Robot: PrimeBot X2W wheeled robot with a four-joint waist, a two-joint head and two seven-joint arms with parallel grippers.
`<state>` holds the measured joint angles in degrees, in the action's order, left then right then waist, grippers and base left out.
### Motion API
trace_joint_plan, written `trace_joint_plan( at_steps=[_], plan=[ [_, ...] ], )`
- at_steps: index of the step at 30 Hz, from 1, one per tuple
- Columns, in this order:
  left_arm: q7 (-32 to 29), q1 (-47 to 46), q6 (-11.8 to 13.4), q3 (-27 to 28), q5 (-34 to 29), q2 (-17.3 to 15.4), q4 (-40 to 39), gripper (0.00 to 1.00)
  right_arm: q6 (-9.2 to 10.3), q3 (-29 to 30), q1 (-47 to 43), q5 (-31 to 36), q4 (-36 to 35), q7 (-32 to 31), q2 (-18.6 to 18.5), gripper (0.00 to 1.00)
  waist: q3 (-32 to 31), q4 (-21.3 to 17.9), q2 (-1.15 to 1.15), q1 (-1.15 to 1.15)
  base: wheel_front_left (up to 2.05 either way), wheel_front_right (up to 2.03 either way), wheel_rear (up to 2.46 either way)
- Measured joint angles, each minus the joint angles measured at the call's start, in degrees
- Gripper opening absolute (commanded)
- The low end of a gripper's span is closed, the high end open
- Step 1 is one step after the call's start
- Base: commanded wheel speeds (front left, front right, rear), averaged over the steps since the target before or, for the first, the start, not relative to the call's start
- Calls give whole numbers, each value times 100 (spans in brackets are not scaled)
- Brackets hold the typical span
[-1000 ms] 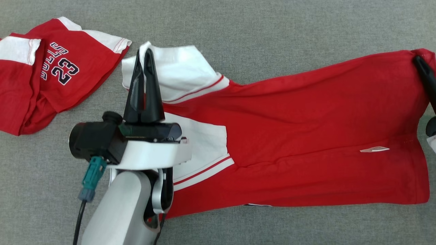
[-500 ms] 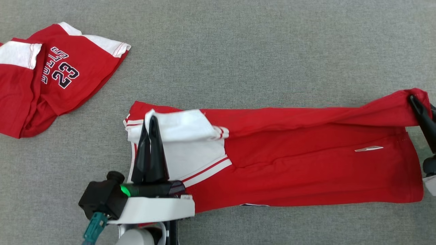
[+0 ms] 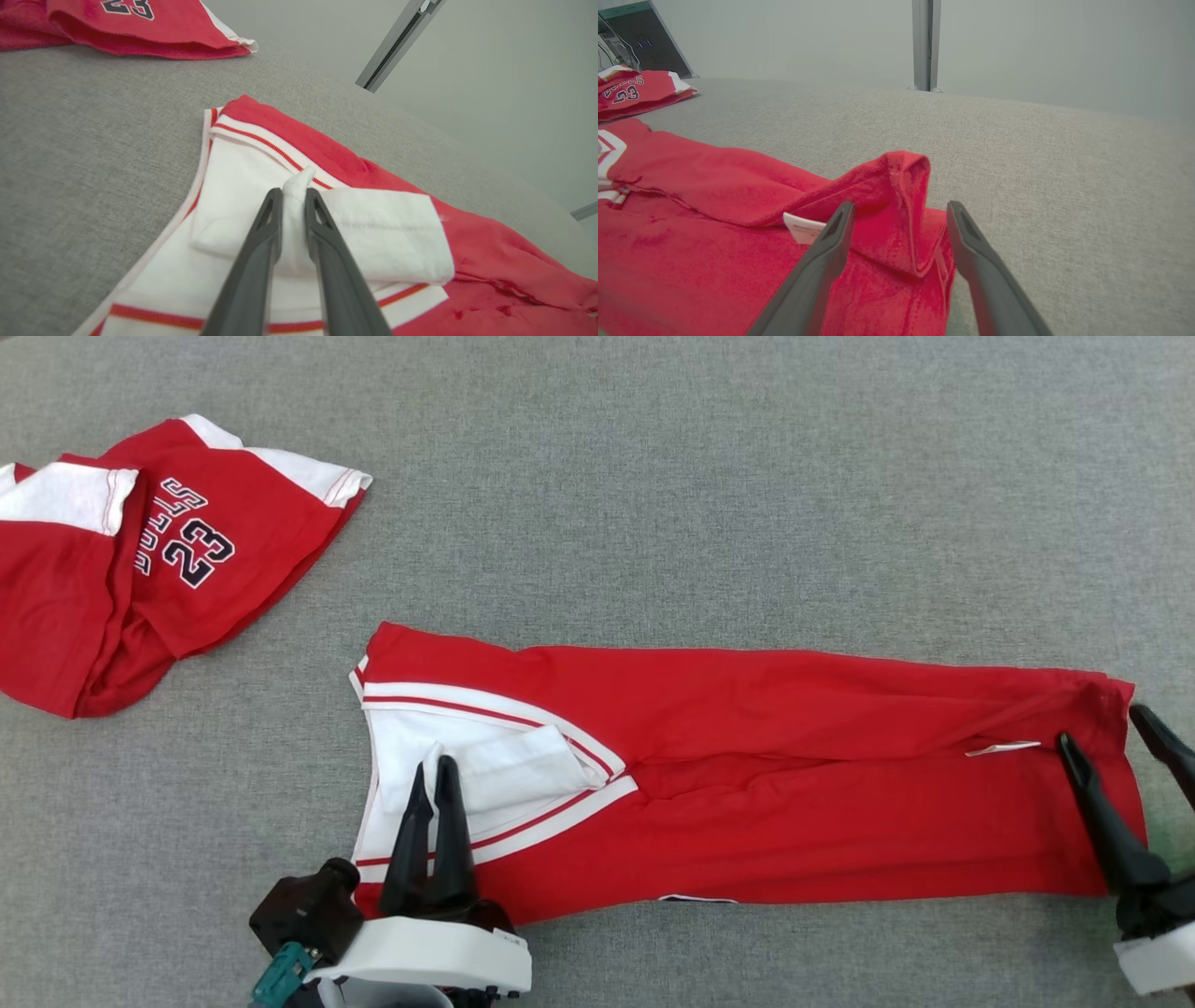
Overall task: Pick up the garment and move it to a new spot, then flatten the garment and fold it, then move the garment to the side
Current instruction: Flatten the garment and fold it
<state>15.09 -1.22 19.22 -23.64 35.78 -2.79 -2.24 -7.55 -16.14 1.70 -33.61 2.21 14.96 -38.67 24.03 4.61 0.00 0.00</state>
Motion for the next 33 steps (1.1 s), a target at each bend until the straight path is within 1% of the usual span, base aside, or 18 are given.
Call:
trace_joint_plan(
  at_steps=[1, 4, 6, 12, 17, 19, 21, 23, 27, 33],
  plan=[
    [0, 9, 1, 2, -16, -1, 57, 100, 1, 37, -103, 0, -32, 0, 36, 100, -19, 0, 0, 0, 0, 0, 0],
    [0, 40, 42, 45, -182, -1, 148, 100, 1, 89, -344, -43, -220, 0, 109, 100, -82, -6, 0, 0, 0, 0, 0],
    [-1, 51, 93, 108, -492, -1, 142, 100, 1, 138, -503, -65, -349, 0, 151, 100, -130, -14, 0, 0, 0, 0, 0],
    [0, 30, 203, 333, -1578, -1, -359, 100, 1, 458, -639, -123, -946, 0, 336, 100, -312, -66, 0, 0, 0, 0, 0],
    [0, 2, 203, 428, -2153, 0, -692, 100, 2, 794, -588, -7, -1115, 0, 524, 100, -526, -125, 0, 0, 0, 0, 0],
    [0, 1, 149, 495, -2388, -1, -711, 100, 2, 964, -472, 141, -1144, 0, 644, 100, -673, -168, 0, 0, 0, 0, 0],
    [0, 2, 116, 508, -2446, -1, -673, 100, 2, 992, -441, 182, -1140, 0, 690, 100, -727, -184, 0, 0, 0, 0, 0],
    [0, 7, 14, 520, -2604, -1, -580, 100, 2, 1017, -411, 255, -1080, 0, 761, 100, -840, -216, 0, 0, 0, 0, 0],
    [0, 140, -160, 549, -2691, -9, -259, 100, 2, 932, -465, 361, -872, 0, 898, 100, -1075, -280, 0, 0, 0, 0, 0],
    [-1, 351, -290, 622, -2722, -21, 81, 100, 2, 766, -628, 403, -620, 0, 1069, 100, -1317, -382, 0, 0, 0, 0, 0]
  ],
)
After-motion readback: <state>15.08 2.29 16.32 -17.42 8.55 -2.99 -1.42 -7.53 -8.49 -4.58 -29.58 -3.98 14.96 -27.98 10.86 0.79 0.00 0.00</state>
